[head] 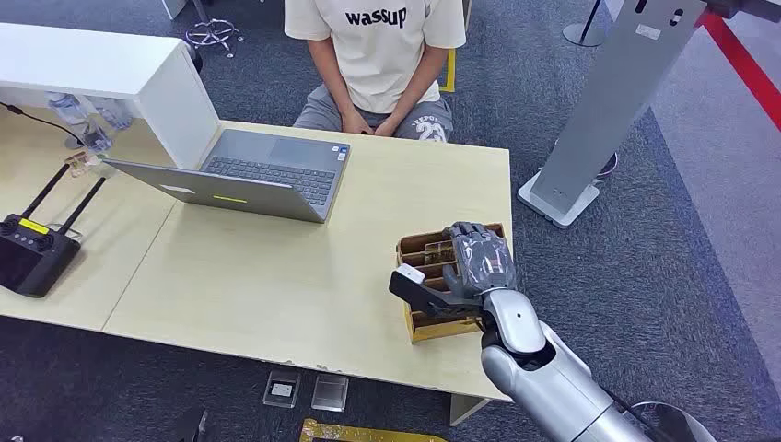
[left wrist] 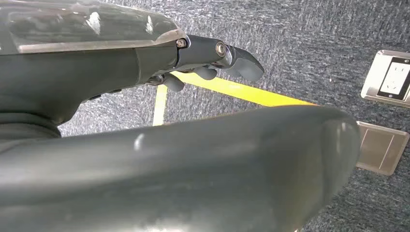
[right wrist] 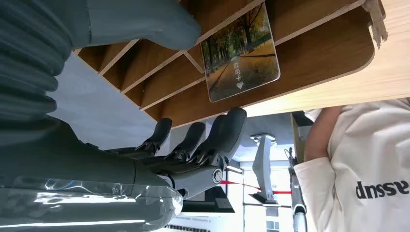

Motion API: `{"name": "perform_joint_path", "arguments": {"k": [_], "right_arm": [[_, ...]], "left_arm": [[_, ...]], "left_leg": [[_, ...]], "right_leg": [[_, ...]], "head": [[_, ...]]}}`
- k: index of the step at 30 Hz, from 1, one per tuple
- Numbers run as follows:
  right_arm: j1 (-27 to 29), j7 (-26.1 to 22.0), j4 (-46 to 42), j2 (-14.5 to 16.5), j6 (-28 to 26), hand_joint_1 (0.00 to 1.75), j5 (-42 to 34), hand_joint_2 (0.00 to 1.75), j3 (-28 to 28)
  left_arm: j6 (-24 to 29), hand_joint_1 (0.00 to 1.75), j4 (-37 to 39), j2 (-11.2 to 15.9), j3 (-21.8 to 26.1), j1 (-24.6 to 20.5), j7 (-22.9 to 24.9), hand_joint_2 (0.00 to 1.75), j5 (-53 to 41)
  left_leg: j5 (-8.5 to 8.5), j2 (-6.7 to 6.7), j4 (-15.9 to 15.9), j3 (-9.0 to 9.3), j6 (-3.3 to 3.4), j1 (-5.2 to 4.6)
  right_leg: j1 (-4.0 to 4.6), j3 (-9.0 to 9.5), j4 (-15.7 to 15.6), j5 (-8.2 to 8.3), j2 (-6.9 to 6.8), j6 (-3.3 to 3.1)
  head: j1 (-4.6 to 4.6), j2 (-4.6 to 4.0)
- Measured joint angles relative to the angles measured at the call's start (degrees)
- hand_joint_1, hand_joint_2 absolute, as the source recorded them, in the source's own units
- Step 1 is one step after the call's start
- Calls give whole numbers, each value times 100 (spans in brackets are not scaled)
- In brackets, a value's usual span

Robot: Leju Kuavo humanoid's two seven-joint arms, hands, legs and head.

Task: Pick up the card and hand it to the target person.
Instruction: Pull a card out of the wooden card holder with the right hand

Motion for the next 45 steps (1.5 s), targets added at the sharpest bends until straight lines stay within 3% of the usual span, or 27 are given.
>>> {"name": "perform_joint_path", "arguments": {"k": [11,30,38,45], "right_arm": [[-59,-2,53,22,-8,75,-64,175,89],[-85,13,82,22,-26,91,-114,175,122],[-90,15,85,21,-27,84,-145,175,125],[-92,17,113,21,-27,99,-158,175,131]], "left_arm": [[0,0,0,0,0,6,14,0,8],[0,0,1,0,0,9,27,0,18],[0,0,2,0,0,10,27,0,19],[0,0,4,0,0,10,27,0,19]], "left_leg": [[0,0,0,1,0,0],[0,0,0,1,0,0],[0,0,0,2,0,0],[0,0,0,1,0,0]], "right_leg": [[0,0,0,0,0,0],[0,0,0,0,0,0],[0,0,0,0,0,0],[0,-1,0,0,0,0]], "head": [[-2,0],[-2,0],[-2,0],[-2,0]]}}
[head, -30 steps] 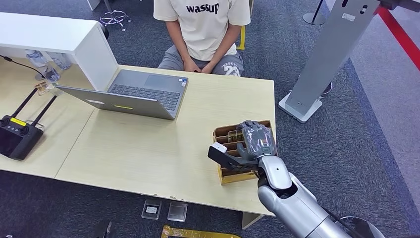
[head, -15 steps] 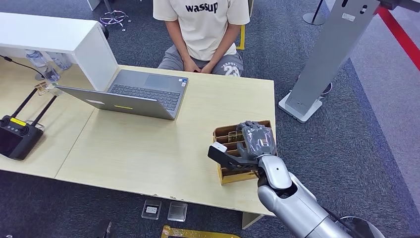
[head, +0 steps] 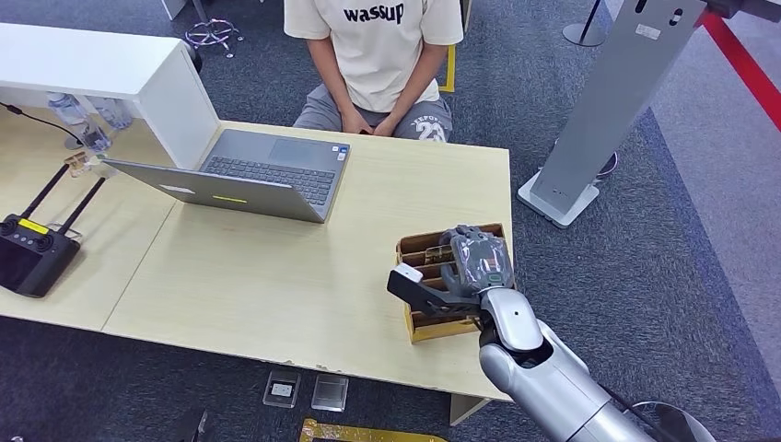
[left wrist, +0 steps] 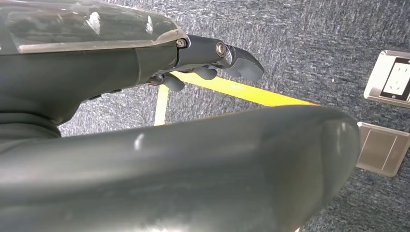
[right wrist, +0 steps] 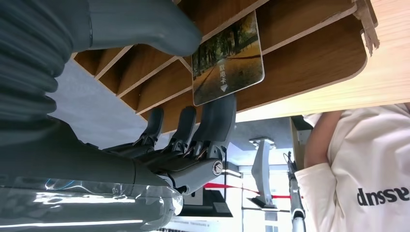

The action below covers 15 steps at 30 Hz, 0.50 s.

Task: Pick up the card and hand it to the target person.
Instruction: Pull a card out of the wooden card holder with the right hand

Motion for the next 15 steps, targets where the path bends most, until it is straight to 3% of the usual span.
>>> {"name": "perform_joint_path", "arguments": {"k": [4,8,15], "right_arm": [[0,0,0,0,0,130,-1,175,0],[-1,0,0,0,0,145,-1,175,-1],[-2,0,0,0,0,151,-1,175,-2]], "left_arm": [[0,0,0,0,0,0,0,0,1],[0,0,0,0,0,0,0,0,1],[0,0,0,0,0,0,0,0,2]], "left_leg": [[0,0,0,0,0,0],[0,0,0,1,0,0],[0,0,0,2,0,0]], "right_leg": [[0,0,0,0,0,0],[0,0,0,0,0,0],[0,1,0,0,0,0]], "head": [[1,0],[1,0],[0,0]]}}
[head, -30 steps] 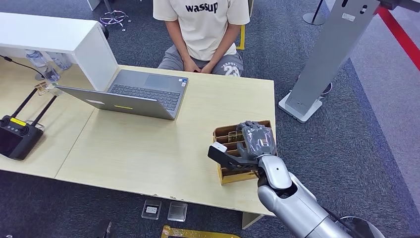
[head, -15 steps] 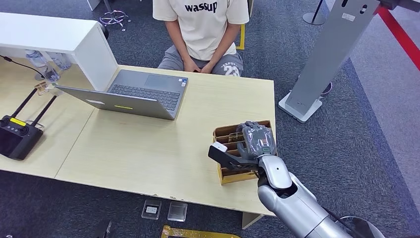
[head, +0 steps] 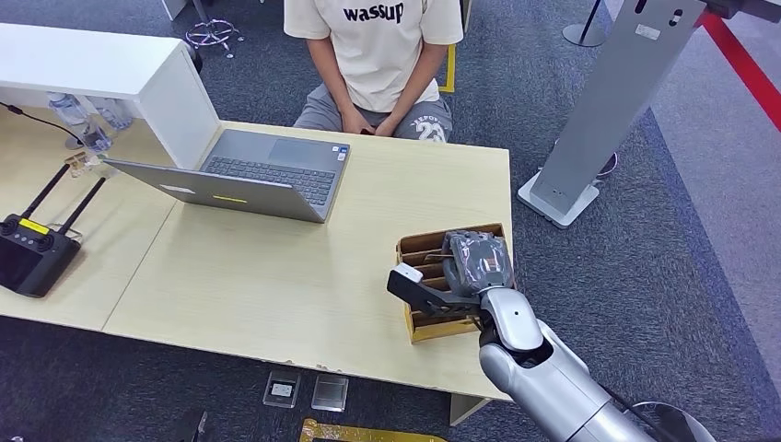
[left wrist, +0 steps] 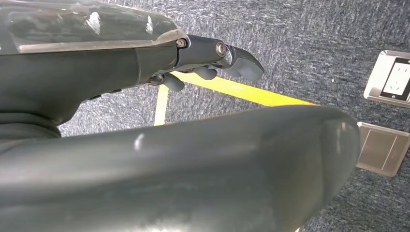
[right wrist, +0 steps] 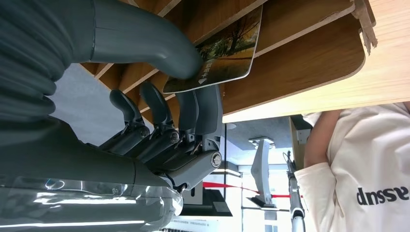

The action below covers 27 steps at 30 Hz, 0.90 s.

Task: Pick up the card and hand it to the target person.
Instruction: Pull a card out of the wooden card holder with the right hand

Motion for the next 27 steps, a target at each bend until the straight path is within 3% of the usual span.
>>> {"name": "perform_joint_path", "arguments": {"k": [3,7,27], "right_arm": [[-2,0,0,0,0,156,0,175,0],[-6,0,0,0,0,161,-2,175,0],[-156,119,-311,-83,-19,161,-214,175,-79]], "left_arm": [[0,0,0,0,0,0,0,0,0],[-2,0,0,0,0,0,0,175,-1],[-33,0,31,2,-9,4,-16,175,-1]], "left_leg": [[0,0,0,0,0,0],[0,0,0,0,0,0],[0,1,0,0,0,0]], "right_leg": [[0,0,0,0,0,0],[0,0,0,0,0,0],[0,-1,0,0,0,0]], "head": [[0,0],[1,0],[-1,0]]}}
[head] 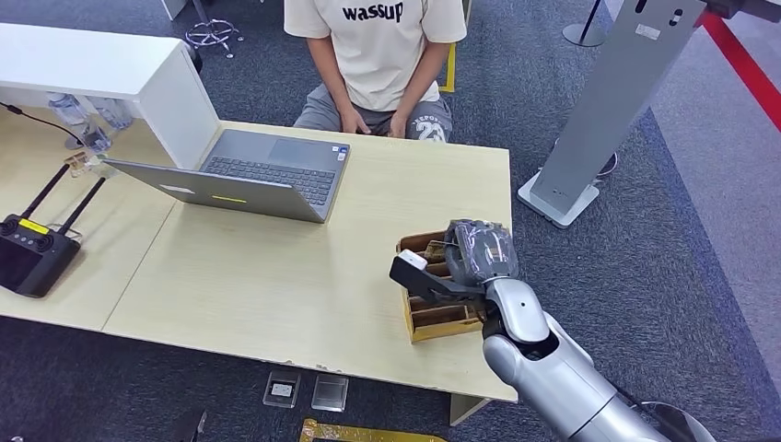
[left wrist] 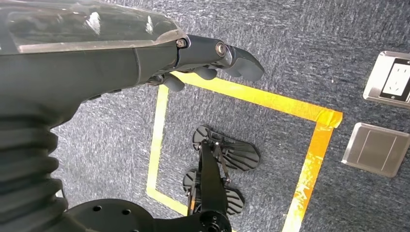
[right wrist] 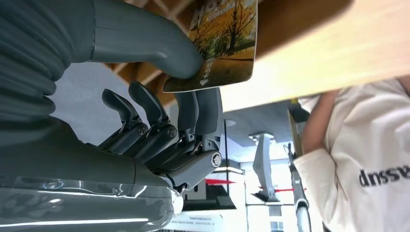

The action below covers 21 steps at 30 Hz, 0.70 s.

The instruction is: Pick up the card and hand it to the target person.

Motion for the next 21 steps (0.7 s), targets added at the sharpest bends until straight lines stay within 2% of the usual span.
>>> {"name": "perform_joint_path", "arguments": {"k": [13,18,21], "right_arm": [[-256,397,-1727,-451,-87,161,87,175,-446],[-240,324,-2166,-524,-11,161,-16,175,-489],[-226,124,-2185,-497,-83,161,-24,175,-455]], "left_arm": [[0,0,2,0,31,25,16,175,1],[-3,0,2,0,36,23,16,175,1],[-21,0,2,-2,36,21,16,175,1]], "left_leg": [[0,0,1,1,0,0],[0,0,1,1,0,0],[0,0,0,0,0,0]], "right_leg": [[0,-1,0,0,1,0],[0,0,0,0,1,0],[0,1,0,0,1,0]], "head": [[1,0],[-1,0],[2,0]]}}
